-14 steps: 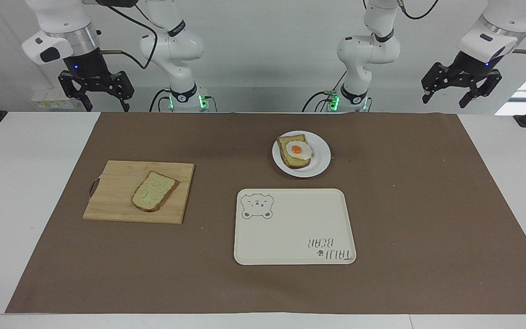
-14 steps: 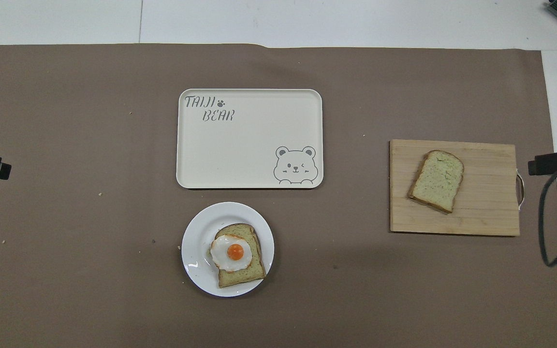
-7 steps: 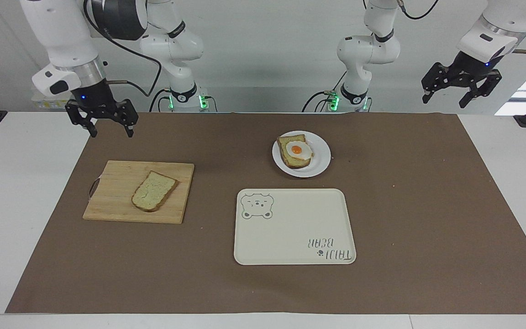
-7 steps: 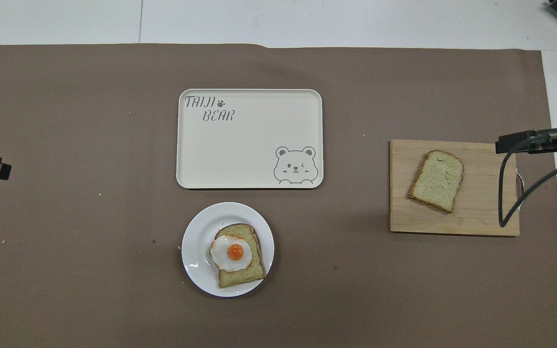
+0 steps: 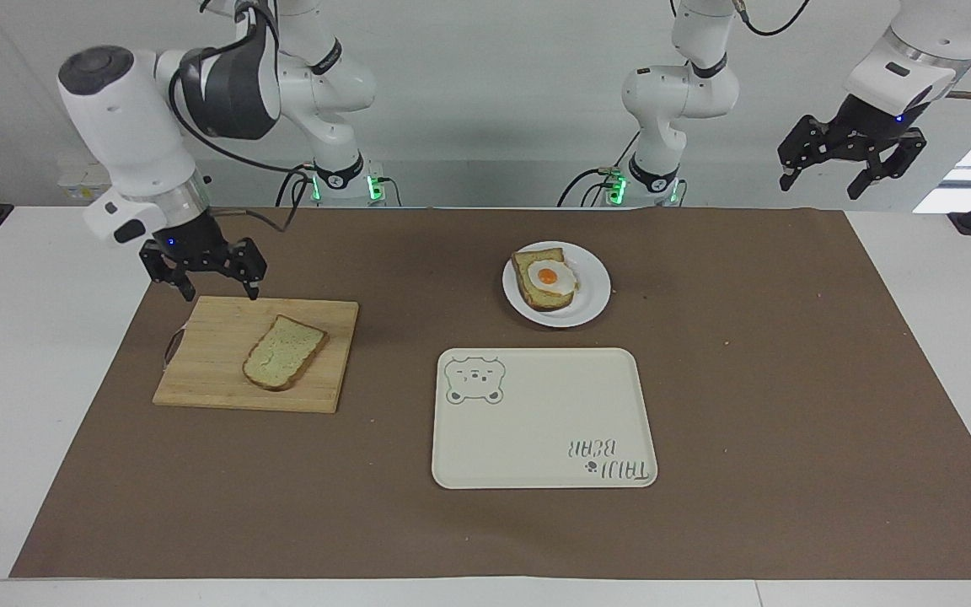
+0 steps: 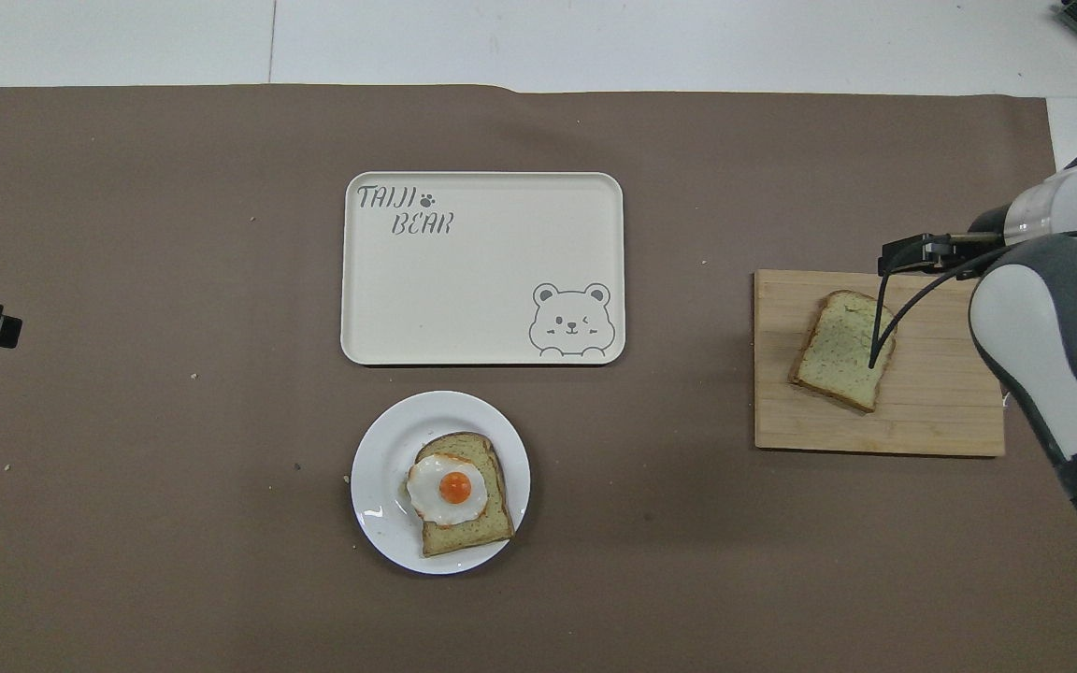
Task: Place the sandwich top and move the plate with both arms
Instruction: 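Reach the right gripper over the bread slice on the cutting board, then lower the right gripper and grasp the bread slice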
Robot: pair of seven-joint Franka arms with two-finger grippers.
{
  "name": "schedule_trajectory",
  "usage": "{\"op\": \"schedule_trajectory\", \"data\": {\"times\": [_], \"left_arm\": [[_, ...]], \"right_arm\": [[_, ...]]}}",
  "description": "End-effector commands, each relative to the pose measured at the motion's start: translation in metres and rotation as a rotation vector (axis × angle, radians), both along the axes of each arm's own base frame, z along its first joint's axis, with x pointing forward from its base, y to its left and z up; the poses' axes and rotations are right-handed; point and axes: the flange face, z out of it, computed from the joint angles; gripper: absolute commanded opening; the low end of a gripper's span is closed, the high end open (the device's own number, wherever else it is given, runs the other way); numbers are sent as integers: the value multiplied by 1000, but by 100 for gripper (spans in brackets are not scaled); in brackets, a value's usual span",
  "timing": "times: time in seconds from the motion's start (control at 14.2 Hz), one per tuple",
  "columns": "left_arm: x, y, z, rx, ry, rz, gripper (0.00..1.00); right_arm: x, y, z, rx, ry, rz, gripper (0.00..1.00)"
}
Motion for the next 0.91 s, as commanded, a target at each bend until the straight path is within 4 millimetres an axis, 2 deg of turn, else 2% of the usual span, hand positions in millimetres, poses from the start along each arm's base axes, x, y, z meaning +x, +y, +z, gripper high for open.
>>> {"op": "schedule_trajectory", "data": {"times": [0.0, 0.14, 0.35, 0.7, 0.84], "left_arm": [[-3, 3, 5, 3, 5, 11, 100], [-3, 3, 5, 3, 5, 11, 100], [-3, 3, 5, 3, 5, 11, 100], [-3, 3, 5, 4, 5, 13, 100], [-3, 3, 5, 3, 5, 11, 100]], "right_arm": [[-11, -18, -32, 60, 15, -29, 100], [-23, -24, -45, 83, 39, -39, 100], [-38, -43, -72, 136, 84, -109, 100], [-62, -42, -111, 160, 163, -134, 100], [-62, -43, -112, 159, 161, -137, 100]]}}
